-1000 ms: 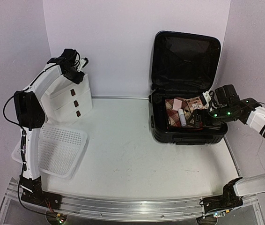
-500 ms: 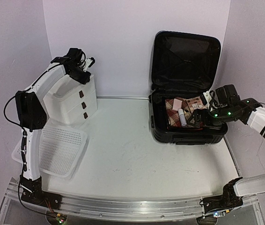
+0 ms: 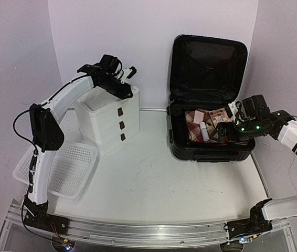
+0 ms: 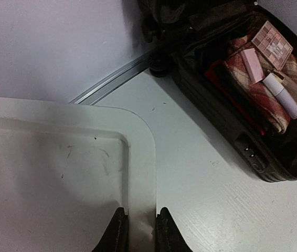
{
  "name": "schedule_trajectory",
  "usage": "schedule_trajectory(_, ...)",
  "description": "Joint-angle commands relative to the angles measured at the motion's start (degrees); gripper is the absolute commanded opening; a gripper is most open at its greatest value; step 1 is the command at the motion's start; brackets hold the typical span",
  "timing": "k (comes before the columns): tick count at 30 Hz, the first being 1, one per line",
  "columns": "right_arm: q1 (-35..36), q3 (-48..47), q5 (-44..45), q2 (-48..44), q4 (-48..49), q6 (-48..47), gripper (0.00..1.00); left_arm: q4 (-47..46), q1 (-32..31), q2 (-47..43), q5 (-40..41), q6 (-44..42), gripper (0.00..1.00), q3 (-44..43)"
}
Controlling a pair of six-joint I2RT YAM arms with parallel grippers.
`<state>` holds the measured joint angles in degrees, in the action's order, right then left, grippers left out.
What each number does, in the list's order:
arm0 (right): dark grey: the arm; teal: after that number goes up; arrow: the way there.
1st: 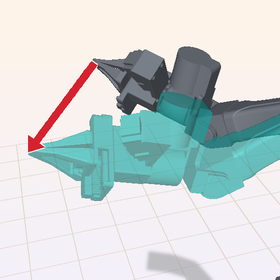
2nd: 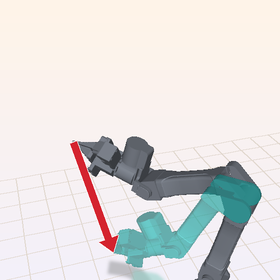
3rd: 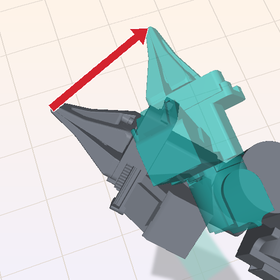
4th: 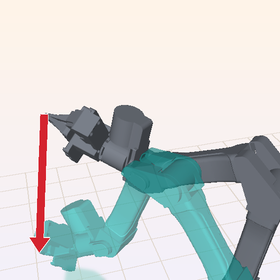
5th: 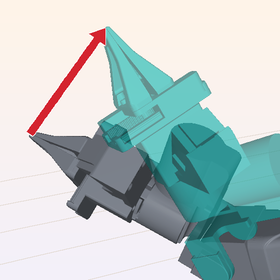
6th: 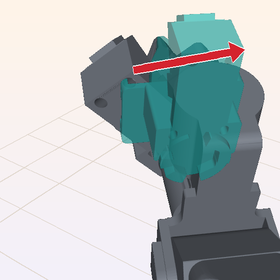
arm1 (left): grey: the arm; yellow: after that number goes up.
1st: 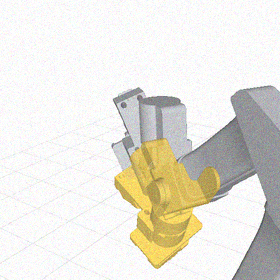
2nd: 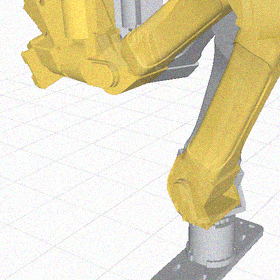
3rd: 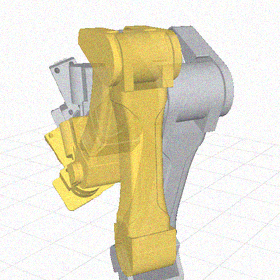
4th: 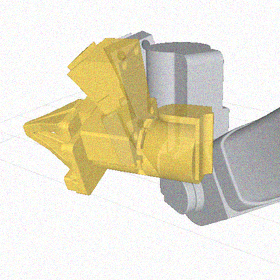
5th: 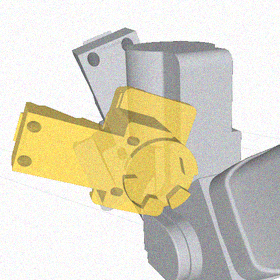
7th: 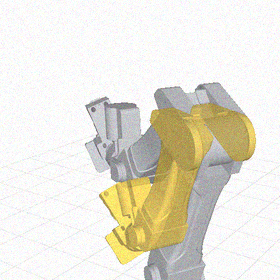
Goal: Open, take out, and arrange the luggage
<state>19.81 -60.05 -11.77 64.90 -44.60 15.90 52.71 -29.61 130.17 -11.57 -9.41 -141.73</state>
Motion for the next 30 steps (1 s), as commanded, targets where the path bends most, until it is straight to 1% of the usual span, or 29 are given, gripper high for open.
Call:
schedule_trajectory(1, 0.2, 0.1, 0.1, -0.8, 1.3, 0.2, 0.98, -0.1, -5.5, 0.9, -8.2, 8.8, 0.15, -2.9)
schedule_trajectory(2, 0.2, 0.1, 0.0, -0.7, 1.3, 0.3, 0.98, -0.2, -6.4, 1.1, -8.6, 10.1, 0.17, -3.4)
schedule_trajectory(3, 0.2, 0.1, -0.2, -0.6, 1.3, 0.5, 0.98, -0.2, -7.4, 1.1, -8.7, 11.1, 0.21, -3.6)
schedule_trajectory(5, 0.3, 0.1, -0.6, -0.3, 1.5, 0.9, 0.98, -0.2, -9.0, 0.5, -9.0, 11.7, 0.36, -4.3)
schedule_trajectory(7, 0.2, 0.0, -1.0, 0.0, 1.5, 1.2, 0.98, -0.1, -9.3, -1.4, -9.6, 12.1, 0.51, -4.0)
schedule_trajectory(9, 0.3, 0.0, -1.3, 0.2, 1.5, 1.6, 0.98, 0.0, -9.2, -4.8, -8.4, 11.5, 0.67, -2.5)
schedule_trajectory(10, 0.2, 0.1, -1.4, 0.3, 1.6, 1.7, 0.98, 0.0, -9.1, -7.1, -7.5, 10.6, 0.73, -1.5)
schedule_trajectory(13, 0.3, 0.4, -1.1, 1.2, 2.5, 2.6, 0.98, 0.3, -8.1, -14.5, -3.6, 9.5, 0.86, 3.1)
schedule_trajectory(15, 0.4, 0.4, -1.0, 1.9, 3.7, 4.1, 0.98, 0.6, -5.1, -19.6, -1.2, 10.5, 0.88, 7.0)
schedule_trajectory(17, 0.6, 0.4, -1.4, 2.4, 5.6, 6.1, 0.98, 0.6, 0.0, -24.4, -1.8, 13.9, 0.88, 12.6)
schedule_trajectory(18, 0.7, 0.3, -2.4, 3.0, 7.1, 6.8, 0.98, 0.5, 3.1, -27.4, -1.4, 15.9, 0.87, 15.0)
schedule_trajectory(20, 1.6, -1.0, -5.7, 5.0, 9.8, 7.5, 0.98, 0.5, 8.3, -30.5, 1.5, 19.1, 0.87, 20.1)
schedule_trajectory(21, 2.8, -1.8, -7.2, 6.3, 11.4, 7.8, 0.98, 0.4, 11.1, -31.6, 2.7, 22.0, 0.87, 22.3)
schedule_trajectory(24, 5.0, -4.1, -10.9, 11.7, 17.7, 11.4, 0.98, 0.1, 15.0, -32.3, 1.6, 27.8, 0.87, 27.2)
schedule_trajectory(27, 8.7, -5.6, -13.8, 19.4, 30.5, 15.9, 0.98, 0.1, 16.6, -30.5, 0.8, 32.5, 0.87, 29.2)
schedule_trajectory(28, 10.8, -7.2, -13.8, 22.5, 34.0, 15.9, 0.98, -0.2, 17.0, -29.7, -1.0, 33.3, 0.86, 29.4)
schedule_trajectory(30, 14.8, -12.6, -10.3, 29.0, 35.8, 13.6, 0.98, -1.0, 17.0, -27.6, -4.4, 33.9, 0.83, 29.3)
